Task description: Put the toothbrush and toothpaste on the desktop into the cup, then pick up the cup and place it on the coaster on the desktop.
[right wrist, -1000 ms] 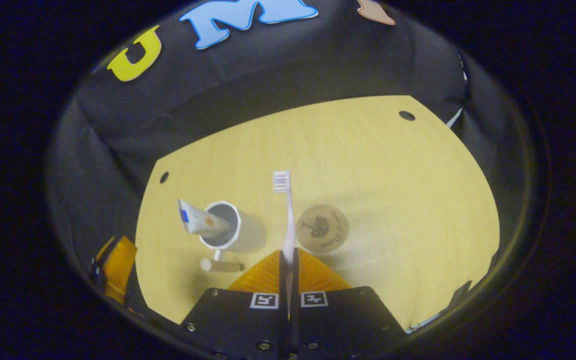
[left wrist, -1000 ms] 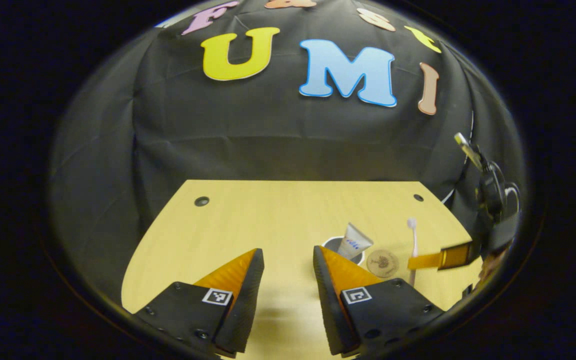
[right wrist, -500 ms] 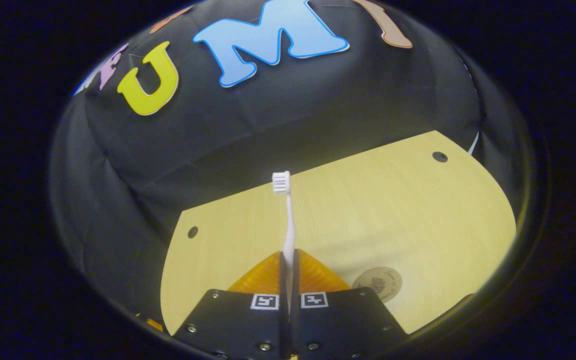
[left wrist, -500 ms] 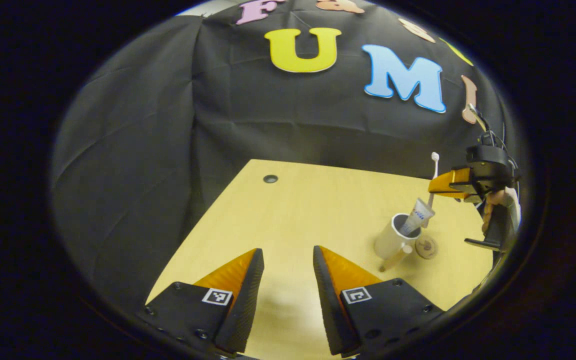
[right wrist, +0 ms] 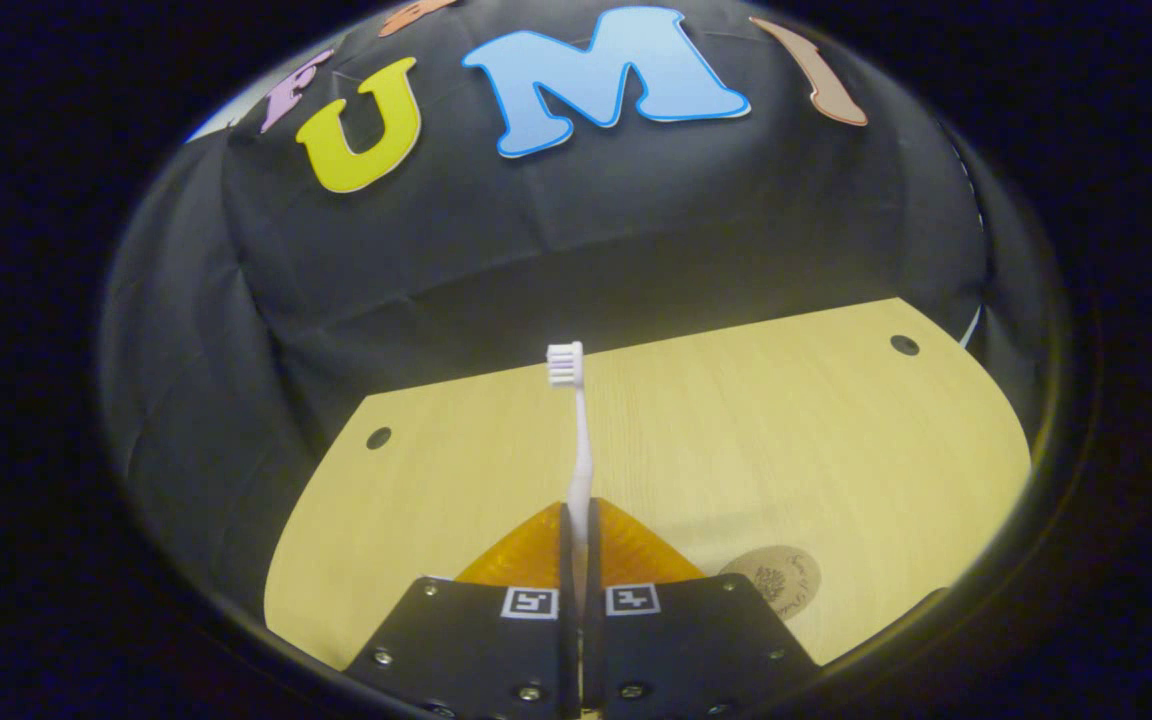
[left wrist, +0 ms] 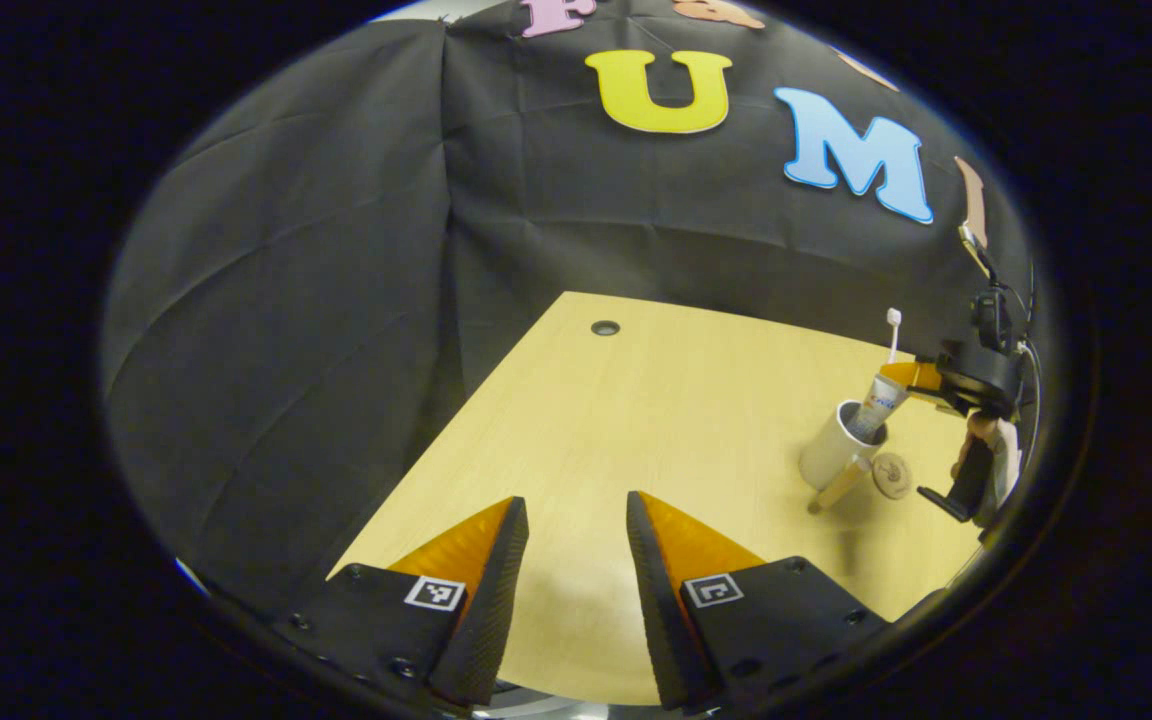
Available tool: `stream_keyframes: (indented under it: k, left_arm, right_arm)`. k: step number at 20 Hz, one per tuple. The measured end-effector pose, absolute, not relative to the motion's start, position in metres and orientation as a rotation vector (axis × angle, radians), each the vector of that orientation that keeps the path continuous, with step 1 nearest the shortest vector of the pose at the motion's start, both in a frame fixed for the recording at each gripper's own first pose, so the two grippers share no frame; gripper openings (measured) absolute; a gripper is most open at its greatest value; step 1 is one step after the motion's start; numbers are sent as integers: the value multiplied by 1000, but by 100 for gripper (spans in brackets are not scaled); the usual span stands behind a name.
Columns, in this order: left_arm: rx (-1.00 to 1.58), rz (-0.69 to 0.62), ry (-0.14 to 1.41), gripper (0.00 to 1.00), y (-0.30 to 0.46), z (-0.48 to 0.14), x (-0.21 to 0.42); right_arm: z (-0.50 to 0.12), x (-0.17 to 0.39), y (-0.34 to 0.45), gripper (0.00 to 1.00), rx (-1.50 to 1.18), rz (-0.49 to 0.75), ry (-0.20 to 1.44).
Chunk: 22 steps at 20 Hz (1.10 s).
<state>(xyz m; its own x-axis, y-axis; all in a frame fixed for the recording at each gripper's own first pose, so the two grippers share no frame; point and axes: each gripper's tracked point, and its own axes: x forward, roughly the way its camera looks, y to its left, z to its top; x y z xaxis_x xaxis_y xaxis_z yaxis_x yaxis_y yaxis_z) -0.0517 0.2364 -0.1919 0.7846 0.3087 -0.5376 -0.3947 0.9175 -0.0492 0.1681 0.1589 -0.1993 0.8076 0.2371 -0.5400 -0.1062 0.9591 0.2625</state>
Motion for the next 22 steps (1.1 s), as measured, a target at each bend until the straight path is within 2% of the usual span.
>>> stream_keyframes:
  k: [5,7,8,10,18,22]
  left_arm:
    - [-145,294,539,65,196,-185,-36]
    - [-136,250,534,65,176,-182,-24]
    - [-132,225,534,65,166,-181,-16]
    - [-123,174,535,65,146,-181,-4]
    - [-72,-64,562,65,71,-178,35]
    - [-76,-199,636,65,29,-185,57]
  right_arm:
    - [-197,137,157,7,196,215,557]
    - [-202,123,160,26,186,246,573]
    - [-205,115,162,51,183,263,589]
    - [-208,102,157,75,178,262,600]
    - [-213,64,111,75,182,202,641]
    - [-213,54,76,75,203,136,654]
